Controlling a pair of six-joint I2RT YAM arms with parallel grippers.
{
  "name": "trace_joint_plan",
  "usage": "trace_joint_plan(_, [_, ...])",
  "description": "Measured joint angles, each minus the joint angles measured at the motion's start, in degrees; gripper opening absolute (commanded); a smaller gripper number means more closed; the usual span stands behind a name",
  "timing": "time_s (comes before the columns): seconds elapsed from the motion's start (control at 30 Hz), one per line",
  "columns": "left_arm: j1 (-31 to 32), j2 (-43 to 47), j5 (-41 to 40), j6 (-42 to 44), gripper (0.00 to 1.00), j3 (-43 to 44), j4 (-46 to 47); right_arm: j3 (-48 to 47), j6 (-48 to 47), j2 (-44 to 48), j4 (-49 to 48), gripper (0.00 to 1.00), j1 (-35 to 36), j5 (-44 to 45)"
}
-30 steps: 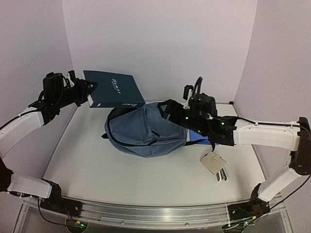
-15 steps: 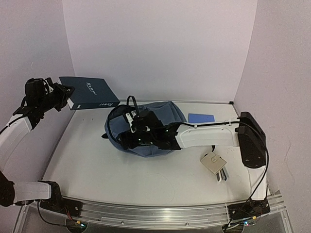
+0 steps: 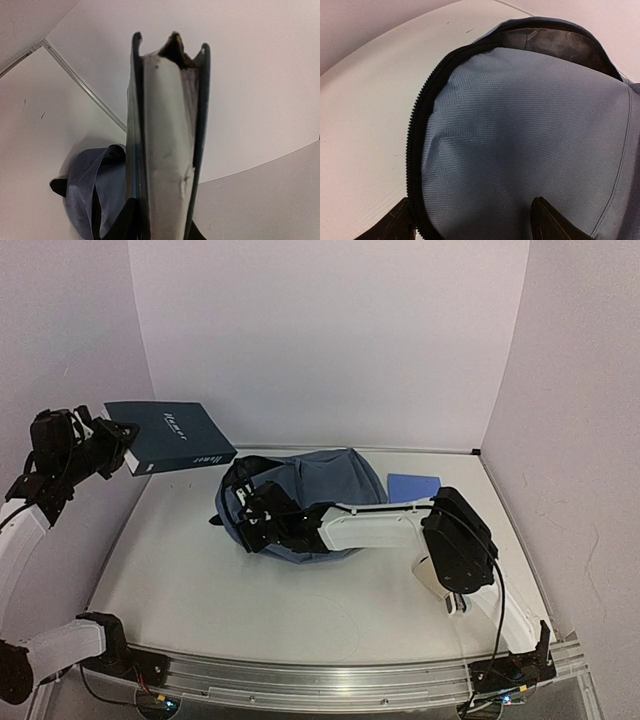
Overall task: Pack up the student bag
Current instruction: Place the book in the student bag.
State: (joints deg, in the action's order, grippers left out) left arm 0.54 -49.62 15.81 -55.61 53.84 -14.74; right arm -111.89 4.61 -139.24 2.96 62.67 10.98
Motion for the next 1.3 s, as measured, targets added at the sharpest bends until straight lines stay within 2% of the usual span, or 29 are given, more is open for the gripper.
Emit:
trace_joint_plan(0.07, [0.0,1.05,-0.02,0.0,0.21,0.0,-0.87,-0.35,0.24,-0.2,0.23,0.42,0.0,1.08])
trace_joint_plan(0.17, [0.0,2.28,-0.02,-0.02,0.22,0.0,-2.67,-0.39,1.11,-0.18,0.1,0.32,0.0,2.79])
trace_joint_plan(0.4, [0.0,5.57,0.57,-0.39,0.22,0.0,-6.03,4.84,5.41,4.33,-1.63,0.0,0.0,4.91])
trace_joint_plan(0.73, [0.0,10.43,4.43,-0.37,0.22,0.02,-7.16,17.03,21.2,22.37,-3.54,0.0,-3.42,12.69])
trace_joint_plan(0.87, [0.0,11.96,4.98,-0.59,0.22,-0.6,-8.77,20.61,24.89,28.16,-3.43,0.0,-5.27,13.57])
trace_joint_plan(1.0, [0.0,12.98,6.23,-2.56,0.21,-4.75,-7.26,23.8,27.05,32.68,-3.25,0.0,-5.06,12.79])
trace_joint_plan(1.17, [0.0,9.38,10.69,-7.21,0.19,-13.11,-0.6,24.96,27.76,35.42,-2.9,0.0,-4.37,11.22])
trace_joint_plan(1.3, [0.13,4.8,12.69,-9.77,0.19,-15.92,2.71,25.18,28.39,35.86,-2.93,0.0,-2.75,10.77])
